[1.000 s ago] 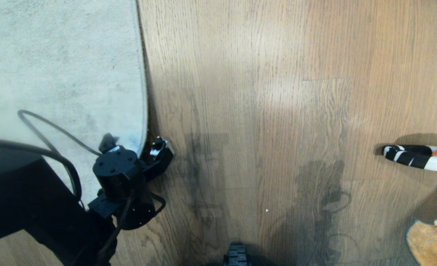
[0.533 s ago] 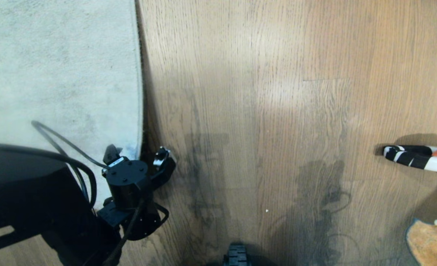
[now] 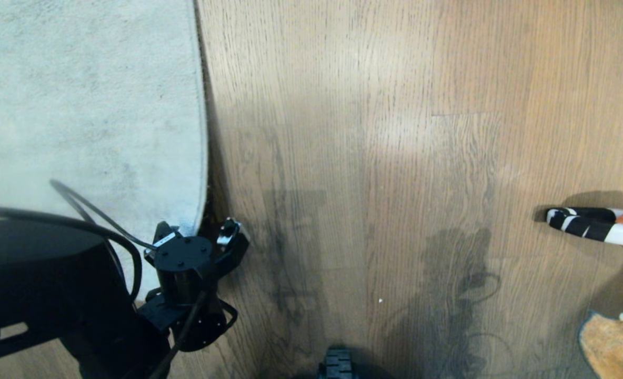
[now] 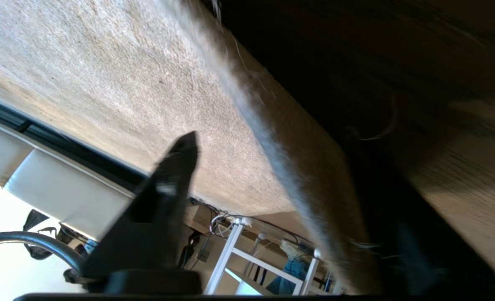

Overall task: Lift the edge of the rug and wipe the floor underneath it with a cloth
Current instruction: Lift up the carpet

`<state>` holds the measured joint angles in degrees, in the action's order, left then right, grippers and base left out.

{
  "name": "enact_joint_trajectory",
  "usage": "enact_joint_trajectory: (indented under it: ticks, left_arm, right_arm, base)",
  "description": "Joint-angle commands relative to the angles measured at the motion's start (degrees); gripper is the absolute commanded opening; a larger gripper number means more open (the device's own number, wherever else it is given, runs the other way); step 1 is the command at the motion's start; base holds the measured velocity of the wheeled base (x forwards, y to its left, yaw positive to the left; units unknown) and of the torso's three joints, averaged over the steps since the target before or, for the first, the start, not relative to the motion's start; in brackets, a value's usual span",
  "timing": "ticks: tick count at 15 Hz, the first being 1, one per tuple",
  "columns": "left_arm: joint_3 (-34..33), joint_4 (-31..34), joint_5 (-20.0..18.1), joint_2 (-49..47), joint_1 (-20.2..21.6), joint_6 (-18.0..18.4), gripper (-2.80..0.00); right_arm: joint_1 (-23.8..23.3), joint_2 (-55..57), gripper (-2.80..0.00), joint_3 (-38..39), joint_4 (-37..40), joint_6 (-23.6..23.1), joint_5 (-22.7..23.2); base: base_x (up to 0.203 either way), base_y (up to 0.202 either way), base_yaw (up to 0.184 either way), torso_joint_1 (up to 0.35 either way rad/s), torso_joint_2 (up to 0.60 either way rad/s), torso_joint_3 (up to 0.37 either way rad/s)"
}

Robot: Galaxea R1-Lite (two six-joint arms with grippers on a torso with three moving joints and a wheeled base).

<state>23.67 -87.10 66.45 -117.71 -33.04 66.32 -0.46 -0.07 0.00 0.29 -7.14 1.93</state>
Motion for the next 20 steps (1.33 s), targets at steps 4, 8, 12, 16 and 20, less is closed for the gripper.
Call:
enact_joint_trajectory:
  ticks: [4,8,12,16,20]
  left_arm:
    - [-0.3,-2.9,0.3,-0.9,0.2,-2.3,-2.80]
    - [-0.9,-2.9,0.6,-1.4,0.3,-5.6,-2.80]
    - [-1.8,-2.9,0.6,-1.0,0.4,-7.6,-2.80]
    - [-1.7,-2.9,0.3,1.6,2.0,-7.6,-2.80]
    - [-1.2,-2.7,-0.1,4.9,4.1,-7.1,-2.80]
  right_arm:
    - [0.0,0.1,-2.80,0.0,0.0,-0.1,0.0]
    - [0.0,0.1,-2.80,0.0,0.0,-0.1,0.1]
    - [0.0,0.1,-2.80,0.0,0.0,-0.1,0.0]
    - [-0.1,0.1,-2.80,0.0,0.0,-0.1,0.0]
    - [0.0,0.1,-2.80,0.0,0.1,-0.1,0.0]
  base:
    - [0.000,0.000,0.000,0.000,0.00,0.000]
    - [0.000,0.000,0.000,0.000,0.00,0.000]
    - [0.000,0.000,0.000,0.000,0.00,0.000]
    - [0.000,0.000,0.000,0.000,0.00,0.000]
    - [0.000,0.000,0.000,0.000,0.00,0.000]
